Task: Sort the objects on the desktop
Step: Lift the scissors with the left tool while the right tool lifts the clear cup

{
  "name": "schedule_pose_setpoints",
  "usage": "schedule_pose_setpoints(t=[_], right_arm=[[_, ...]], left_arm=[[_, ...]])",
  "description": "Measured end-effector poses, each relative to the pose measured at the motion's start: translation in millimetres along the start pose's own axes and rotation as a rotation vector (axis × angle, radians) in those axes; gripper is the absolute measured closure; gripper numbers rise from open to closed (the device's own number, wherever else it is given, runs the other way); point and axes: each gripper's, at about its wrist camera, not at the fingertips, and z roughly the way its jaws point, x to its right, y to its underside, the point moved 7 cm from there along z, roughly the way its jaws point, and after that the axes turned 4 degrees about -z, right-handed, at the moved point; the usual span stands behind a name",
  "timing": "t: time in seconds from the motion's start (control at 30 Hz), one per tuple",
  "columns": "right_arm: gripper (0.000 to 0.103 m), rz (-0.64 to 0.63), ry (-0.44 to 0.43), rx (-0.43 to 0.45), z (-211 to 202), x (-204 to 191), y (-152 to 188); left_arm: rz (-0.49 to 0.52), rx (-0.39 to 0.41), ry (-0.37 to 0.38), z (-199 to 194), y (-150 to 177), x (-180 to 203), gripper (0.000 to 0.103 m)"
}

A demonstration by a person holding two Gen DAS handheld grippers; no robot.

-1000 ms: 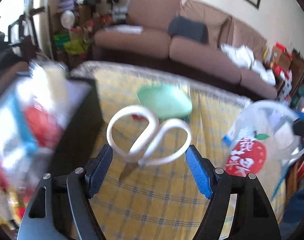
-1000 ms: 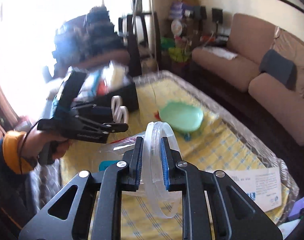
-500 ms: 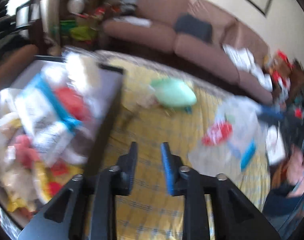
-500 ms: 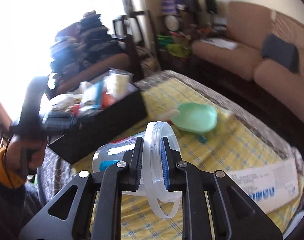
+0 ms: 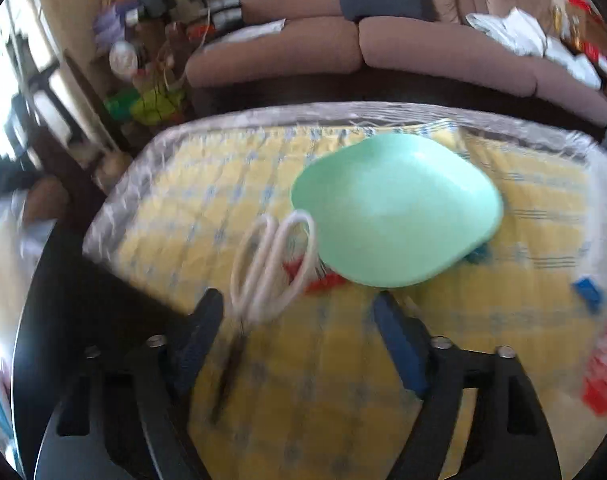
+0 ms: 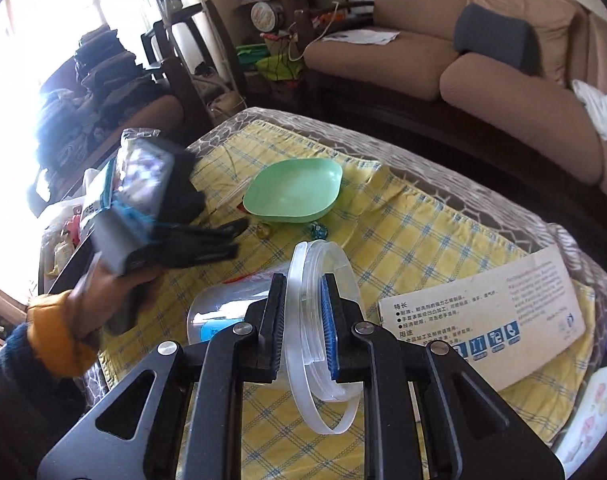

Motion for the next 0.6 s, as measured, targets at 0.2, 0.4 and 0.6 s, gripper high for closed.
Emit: schedule_pose_setpoints(t=[0.2, 0.4, 0.6], right_arm=[[0.087, 0.000, -0.020, -0.007, 7.3, -4.0, 0.1], [0.087, -0.004, -0.066, 0.067, -13.1, -17.0, -9.0], [0.087, -0.032, -0.088, 0.135, -23.5, -48.4, -25.7]], left_arm=[[0.024, 0.033, 0.004, -10.6, 6.3, -7.6, 0.092], [-0.157, 0.088, 0.193, -86.7, 19.1, -43.6, 0.097], [-0.264, 0.311, 0.162, -215.5, 9.0, -97.6, 0.097]])
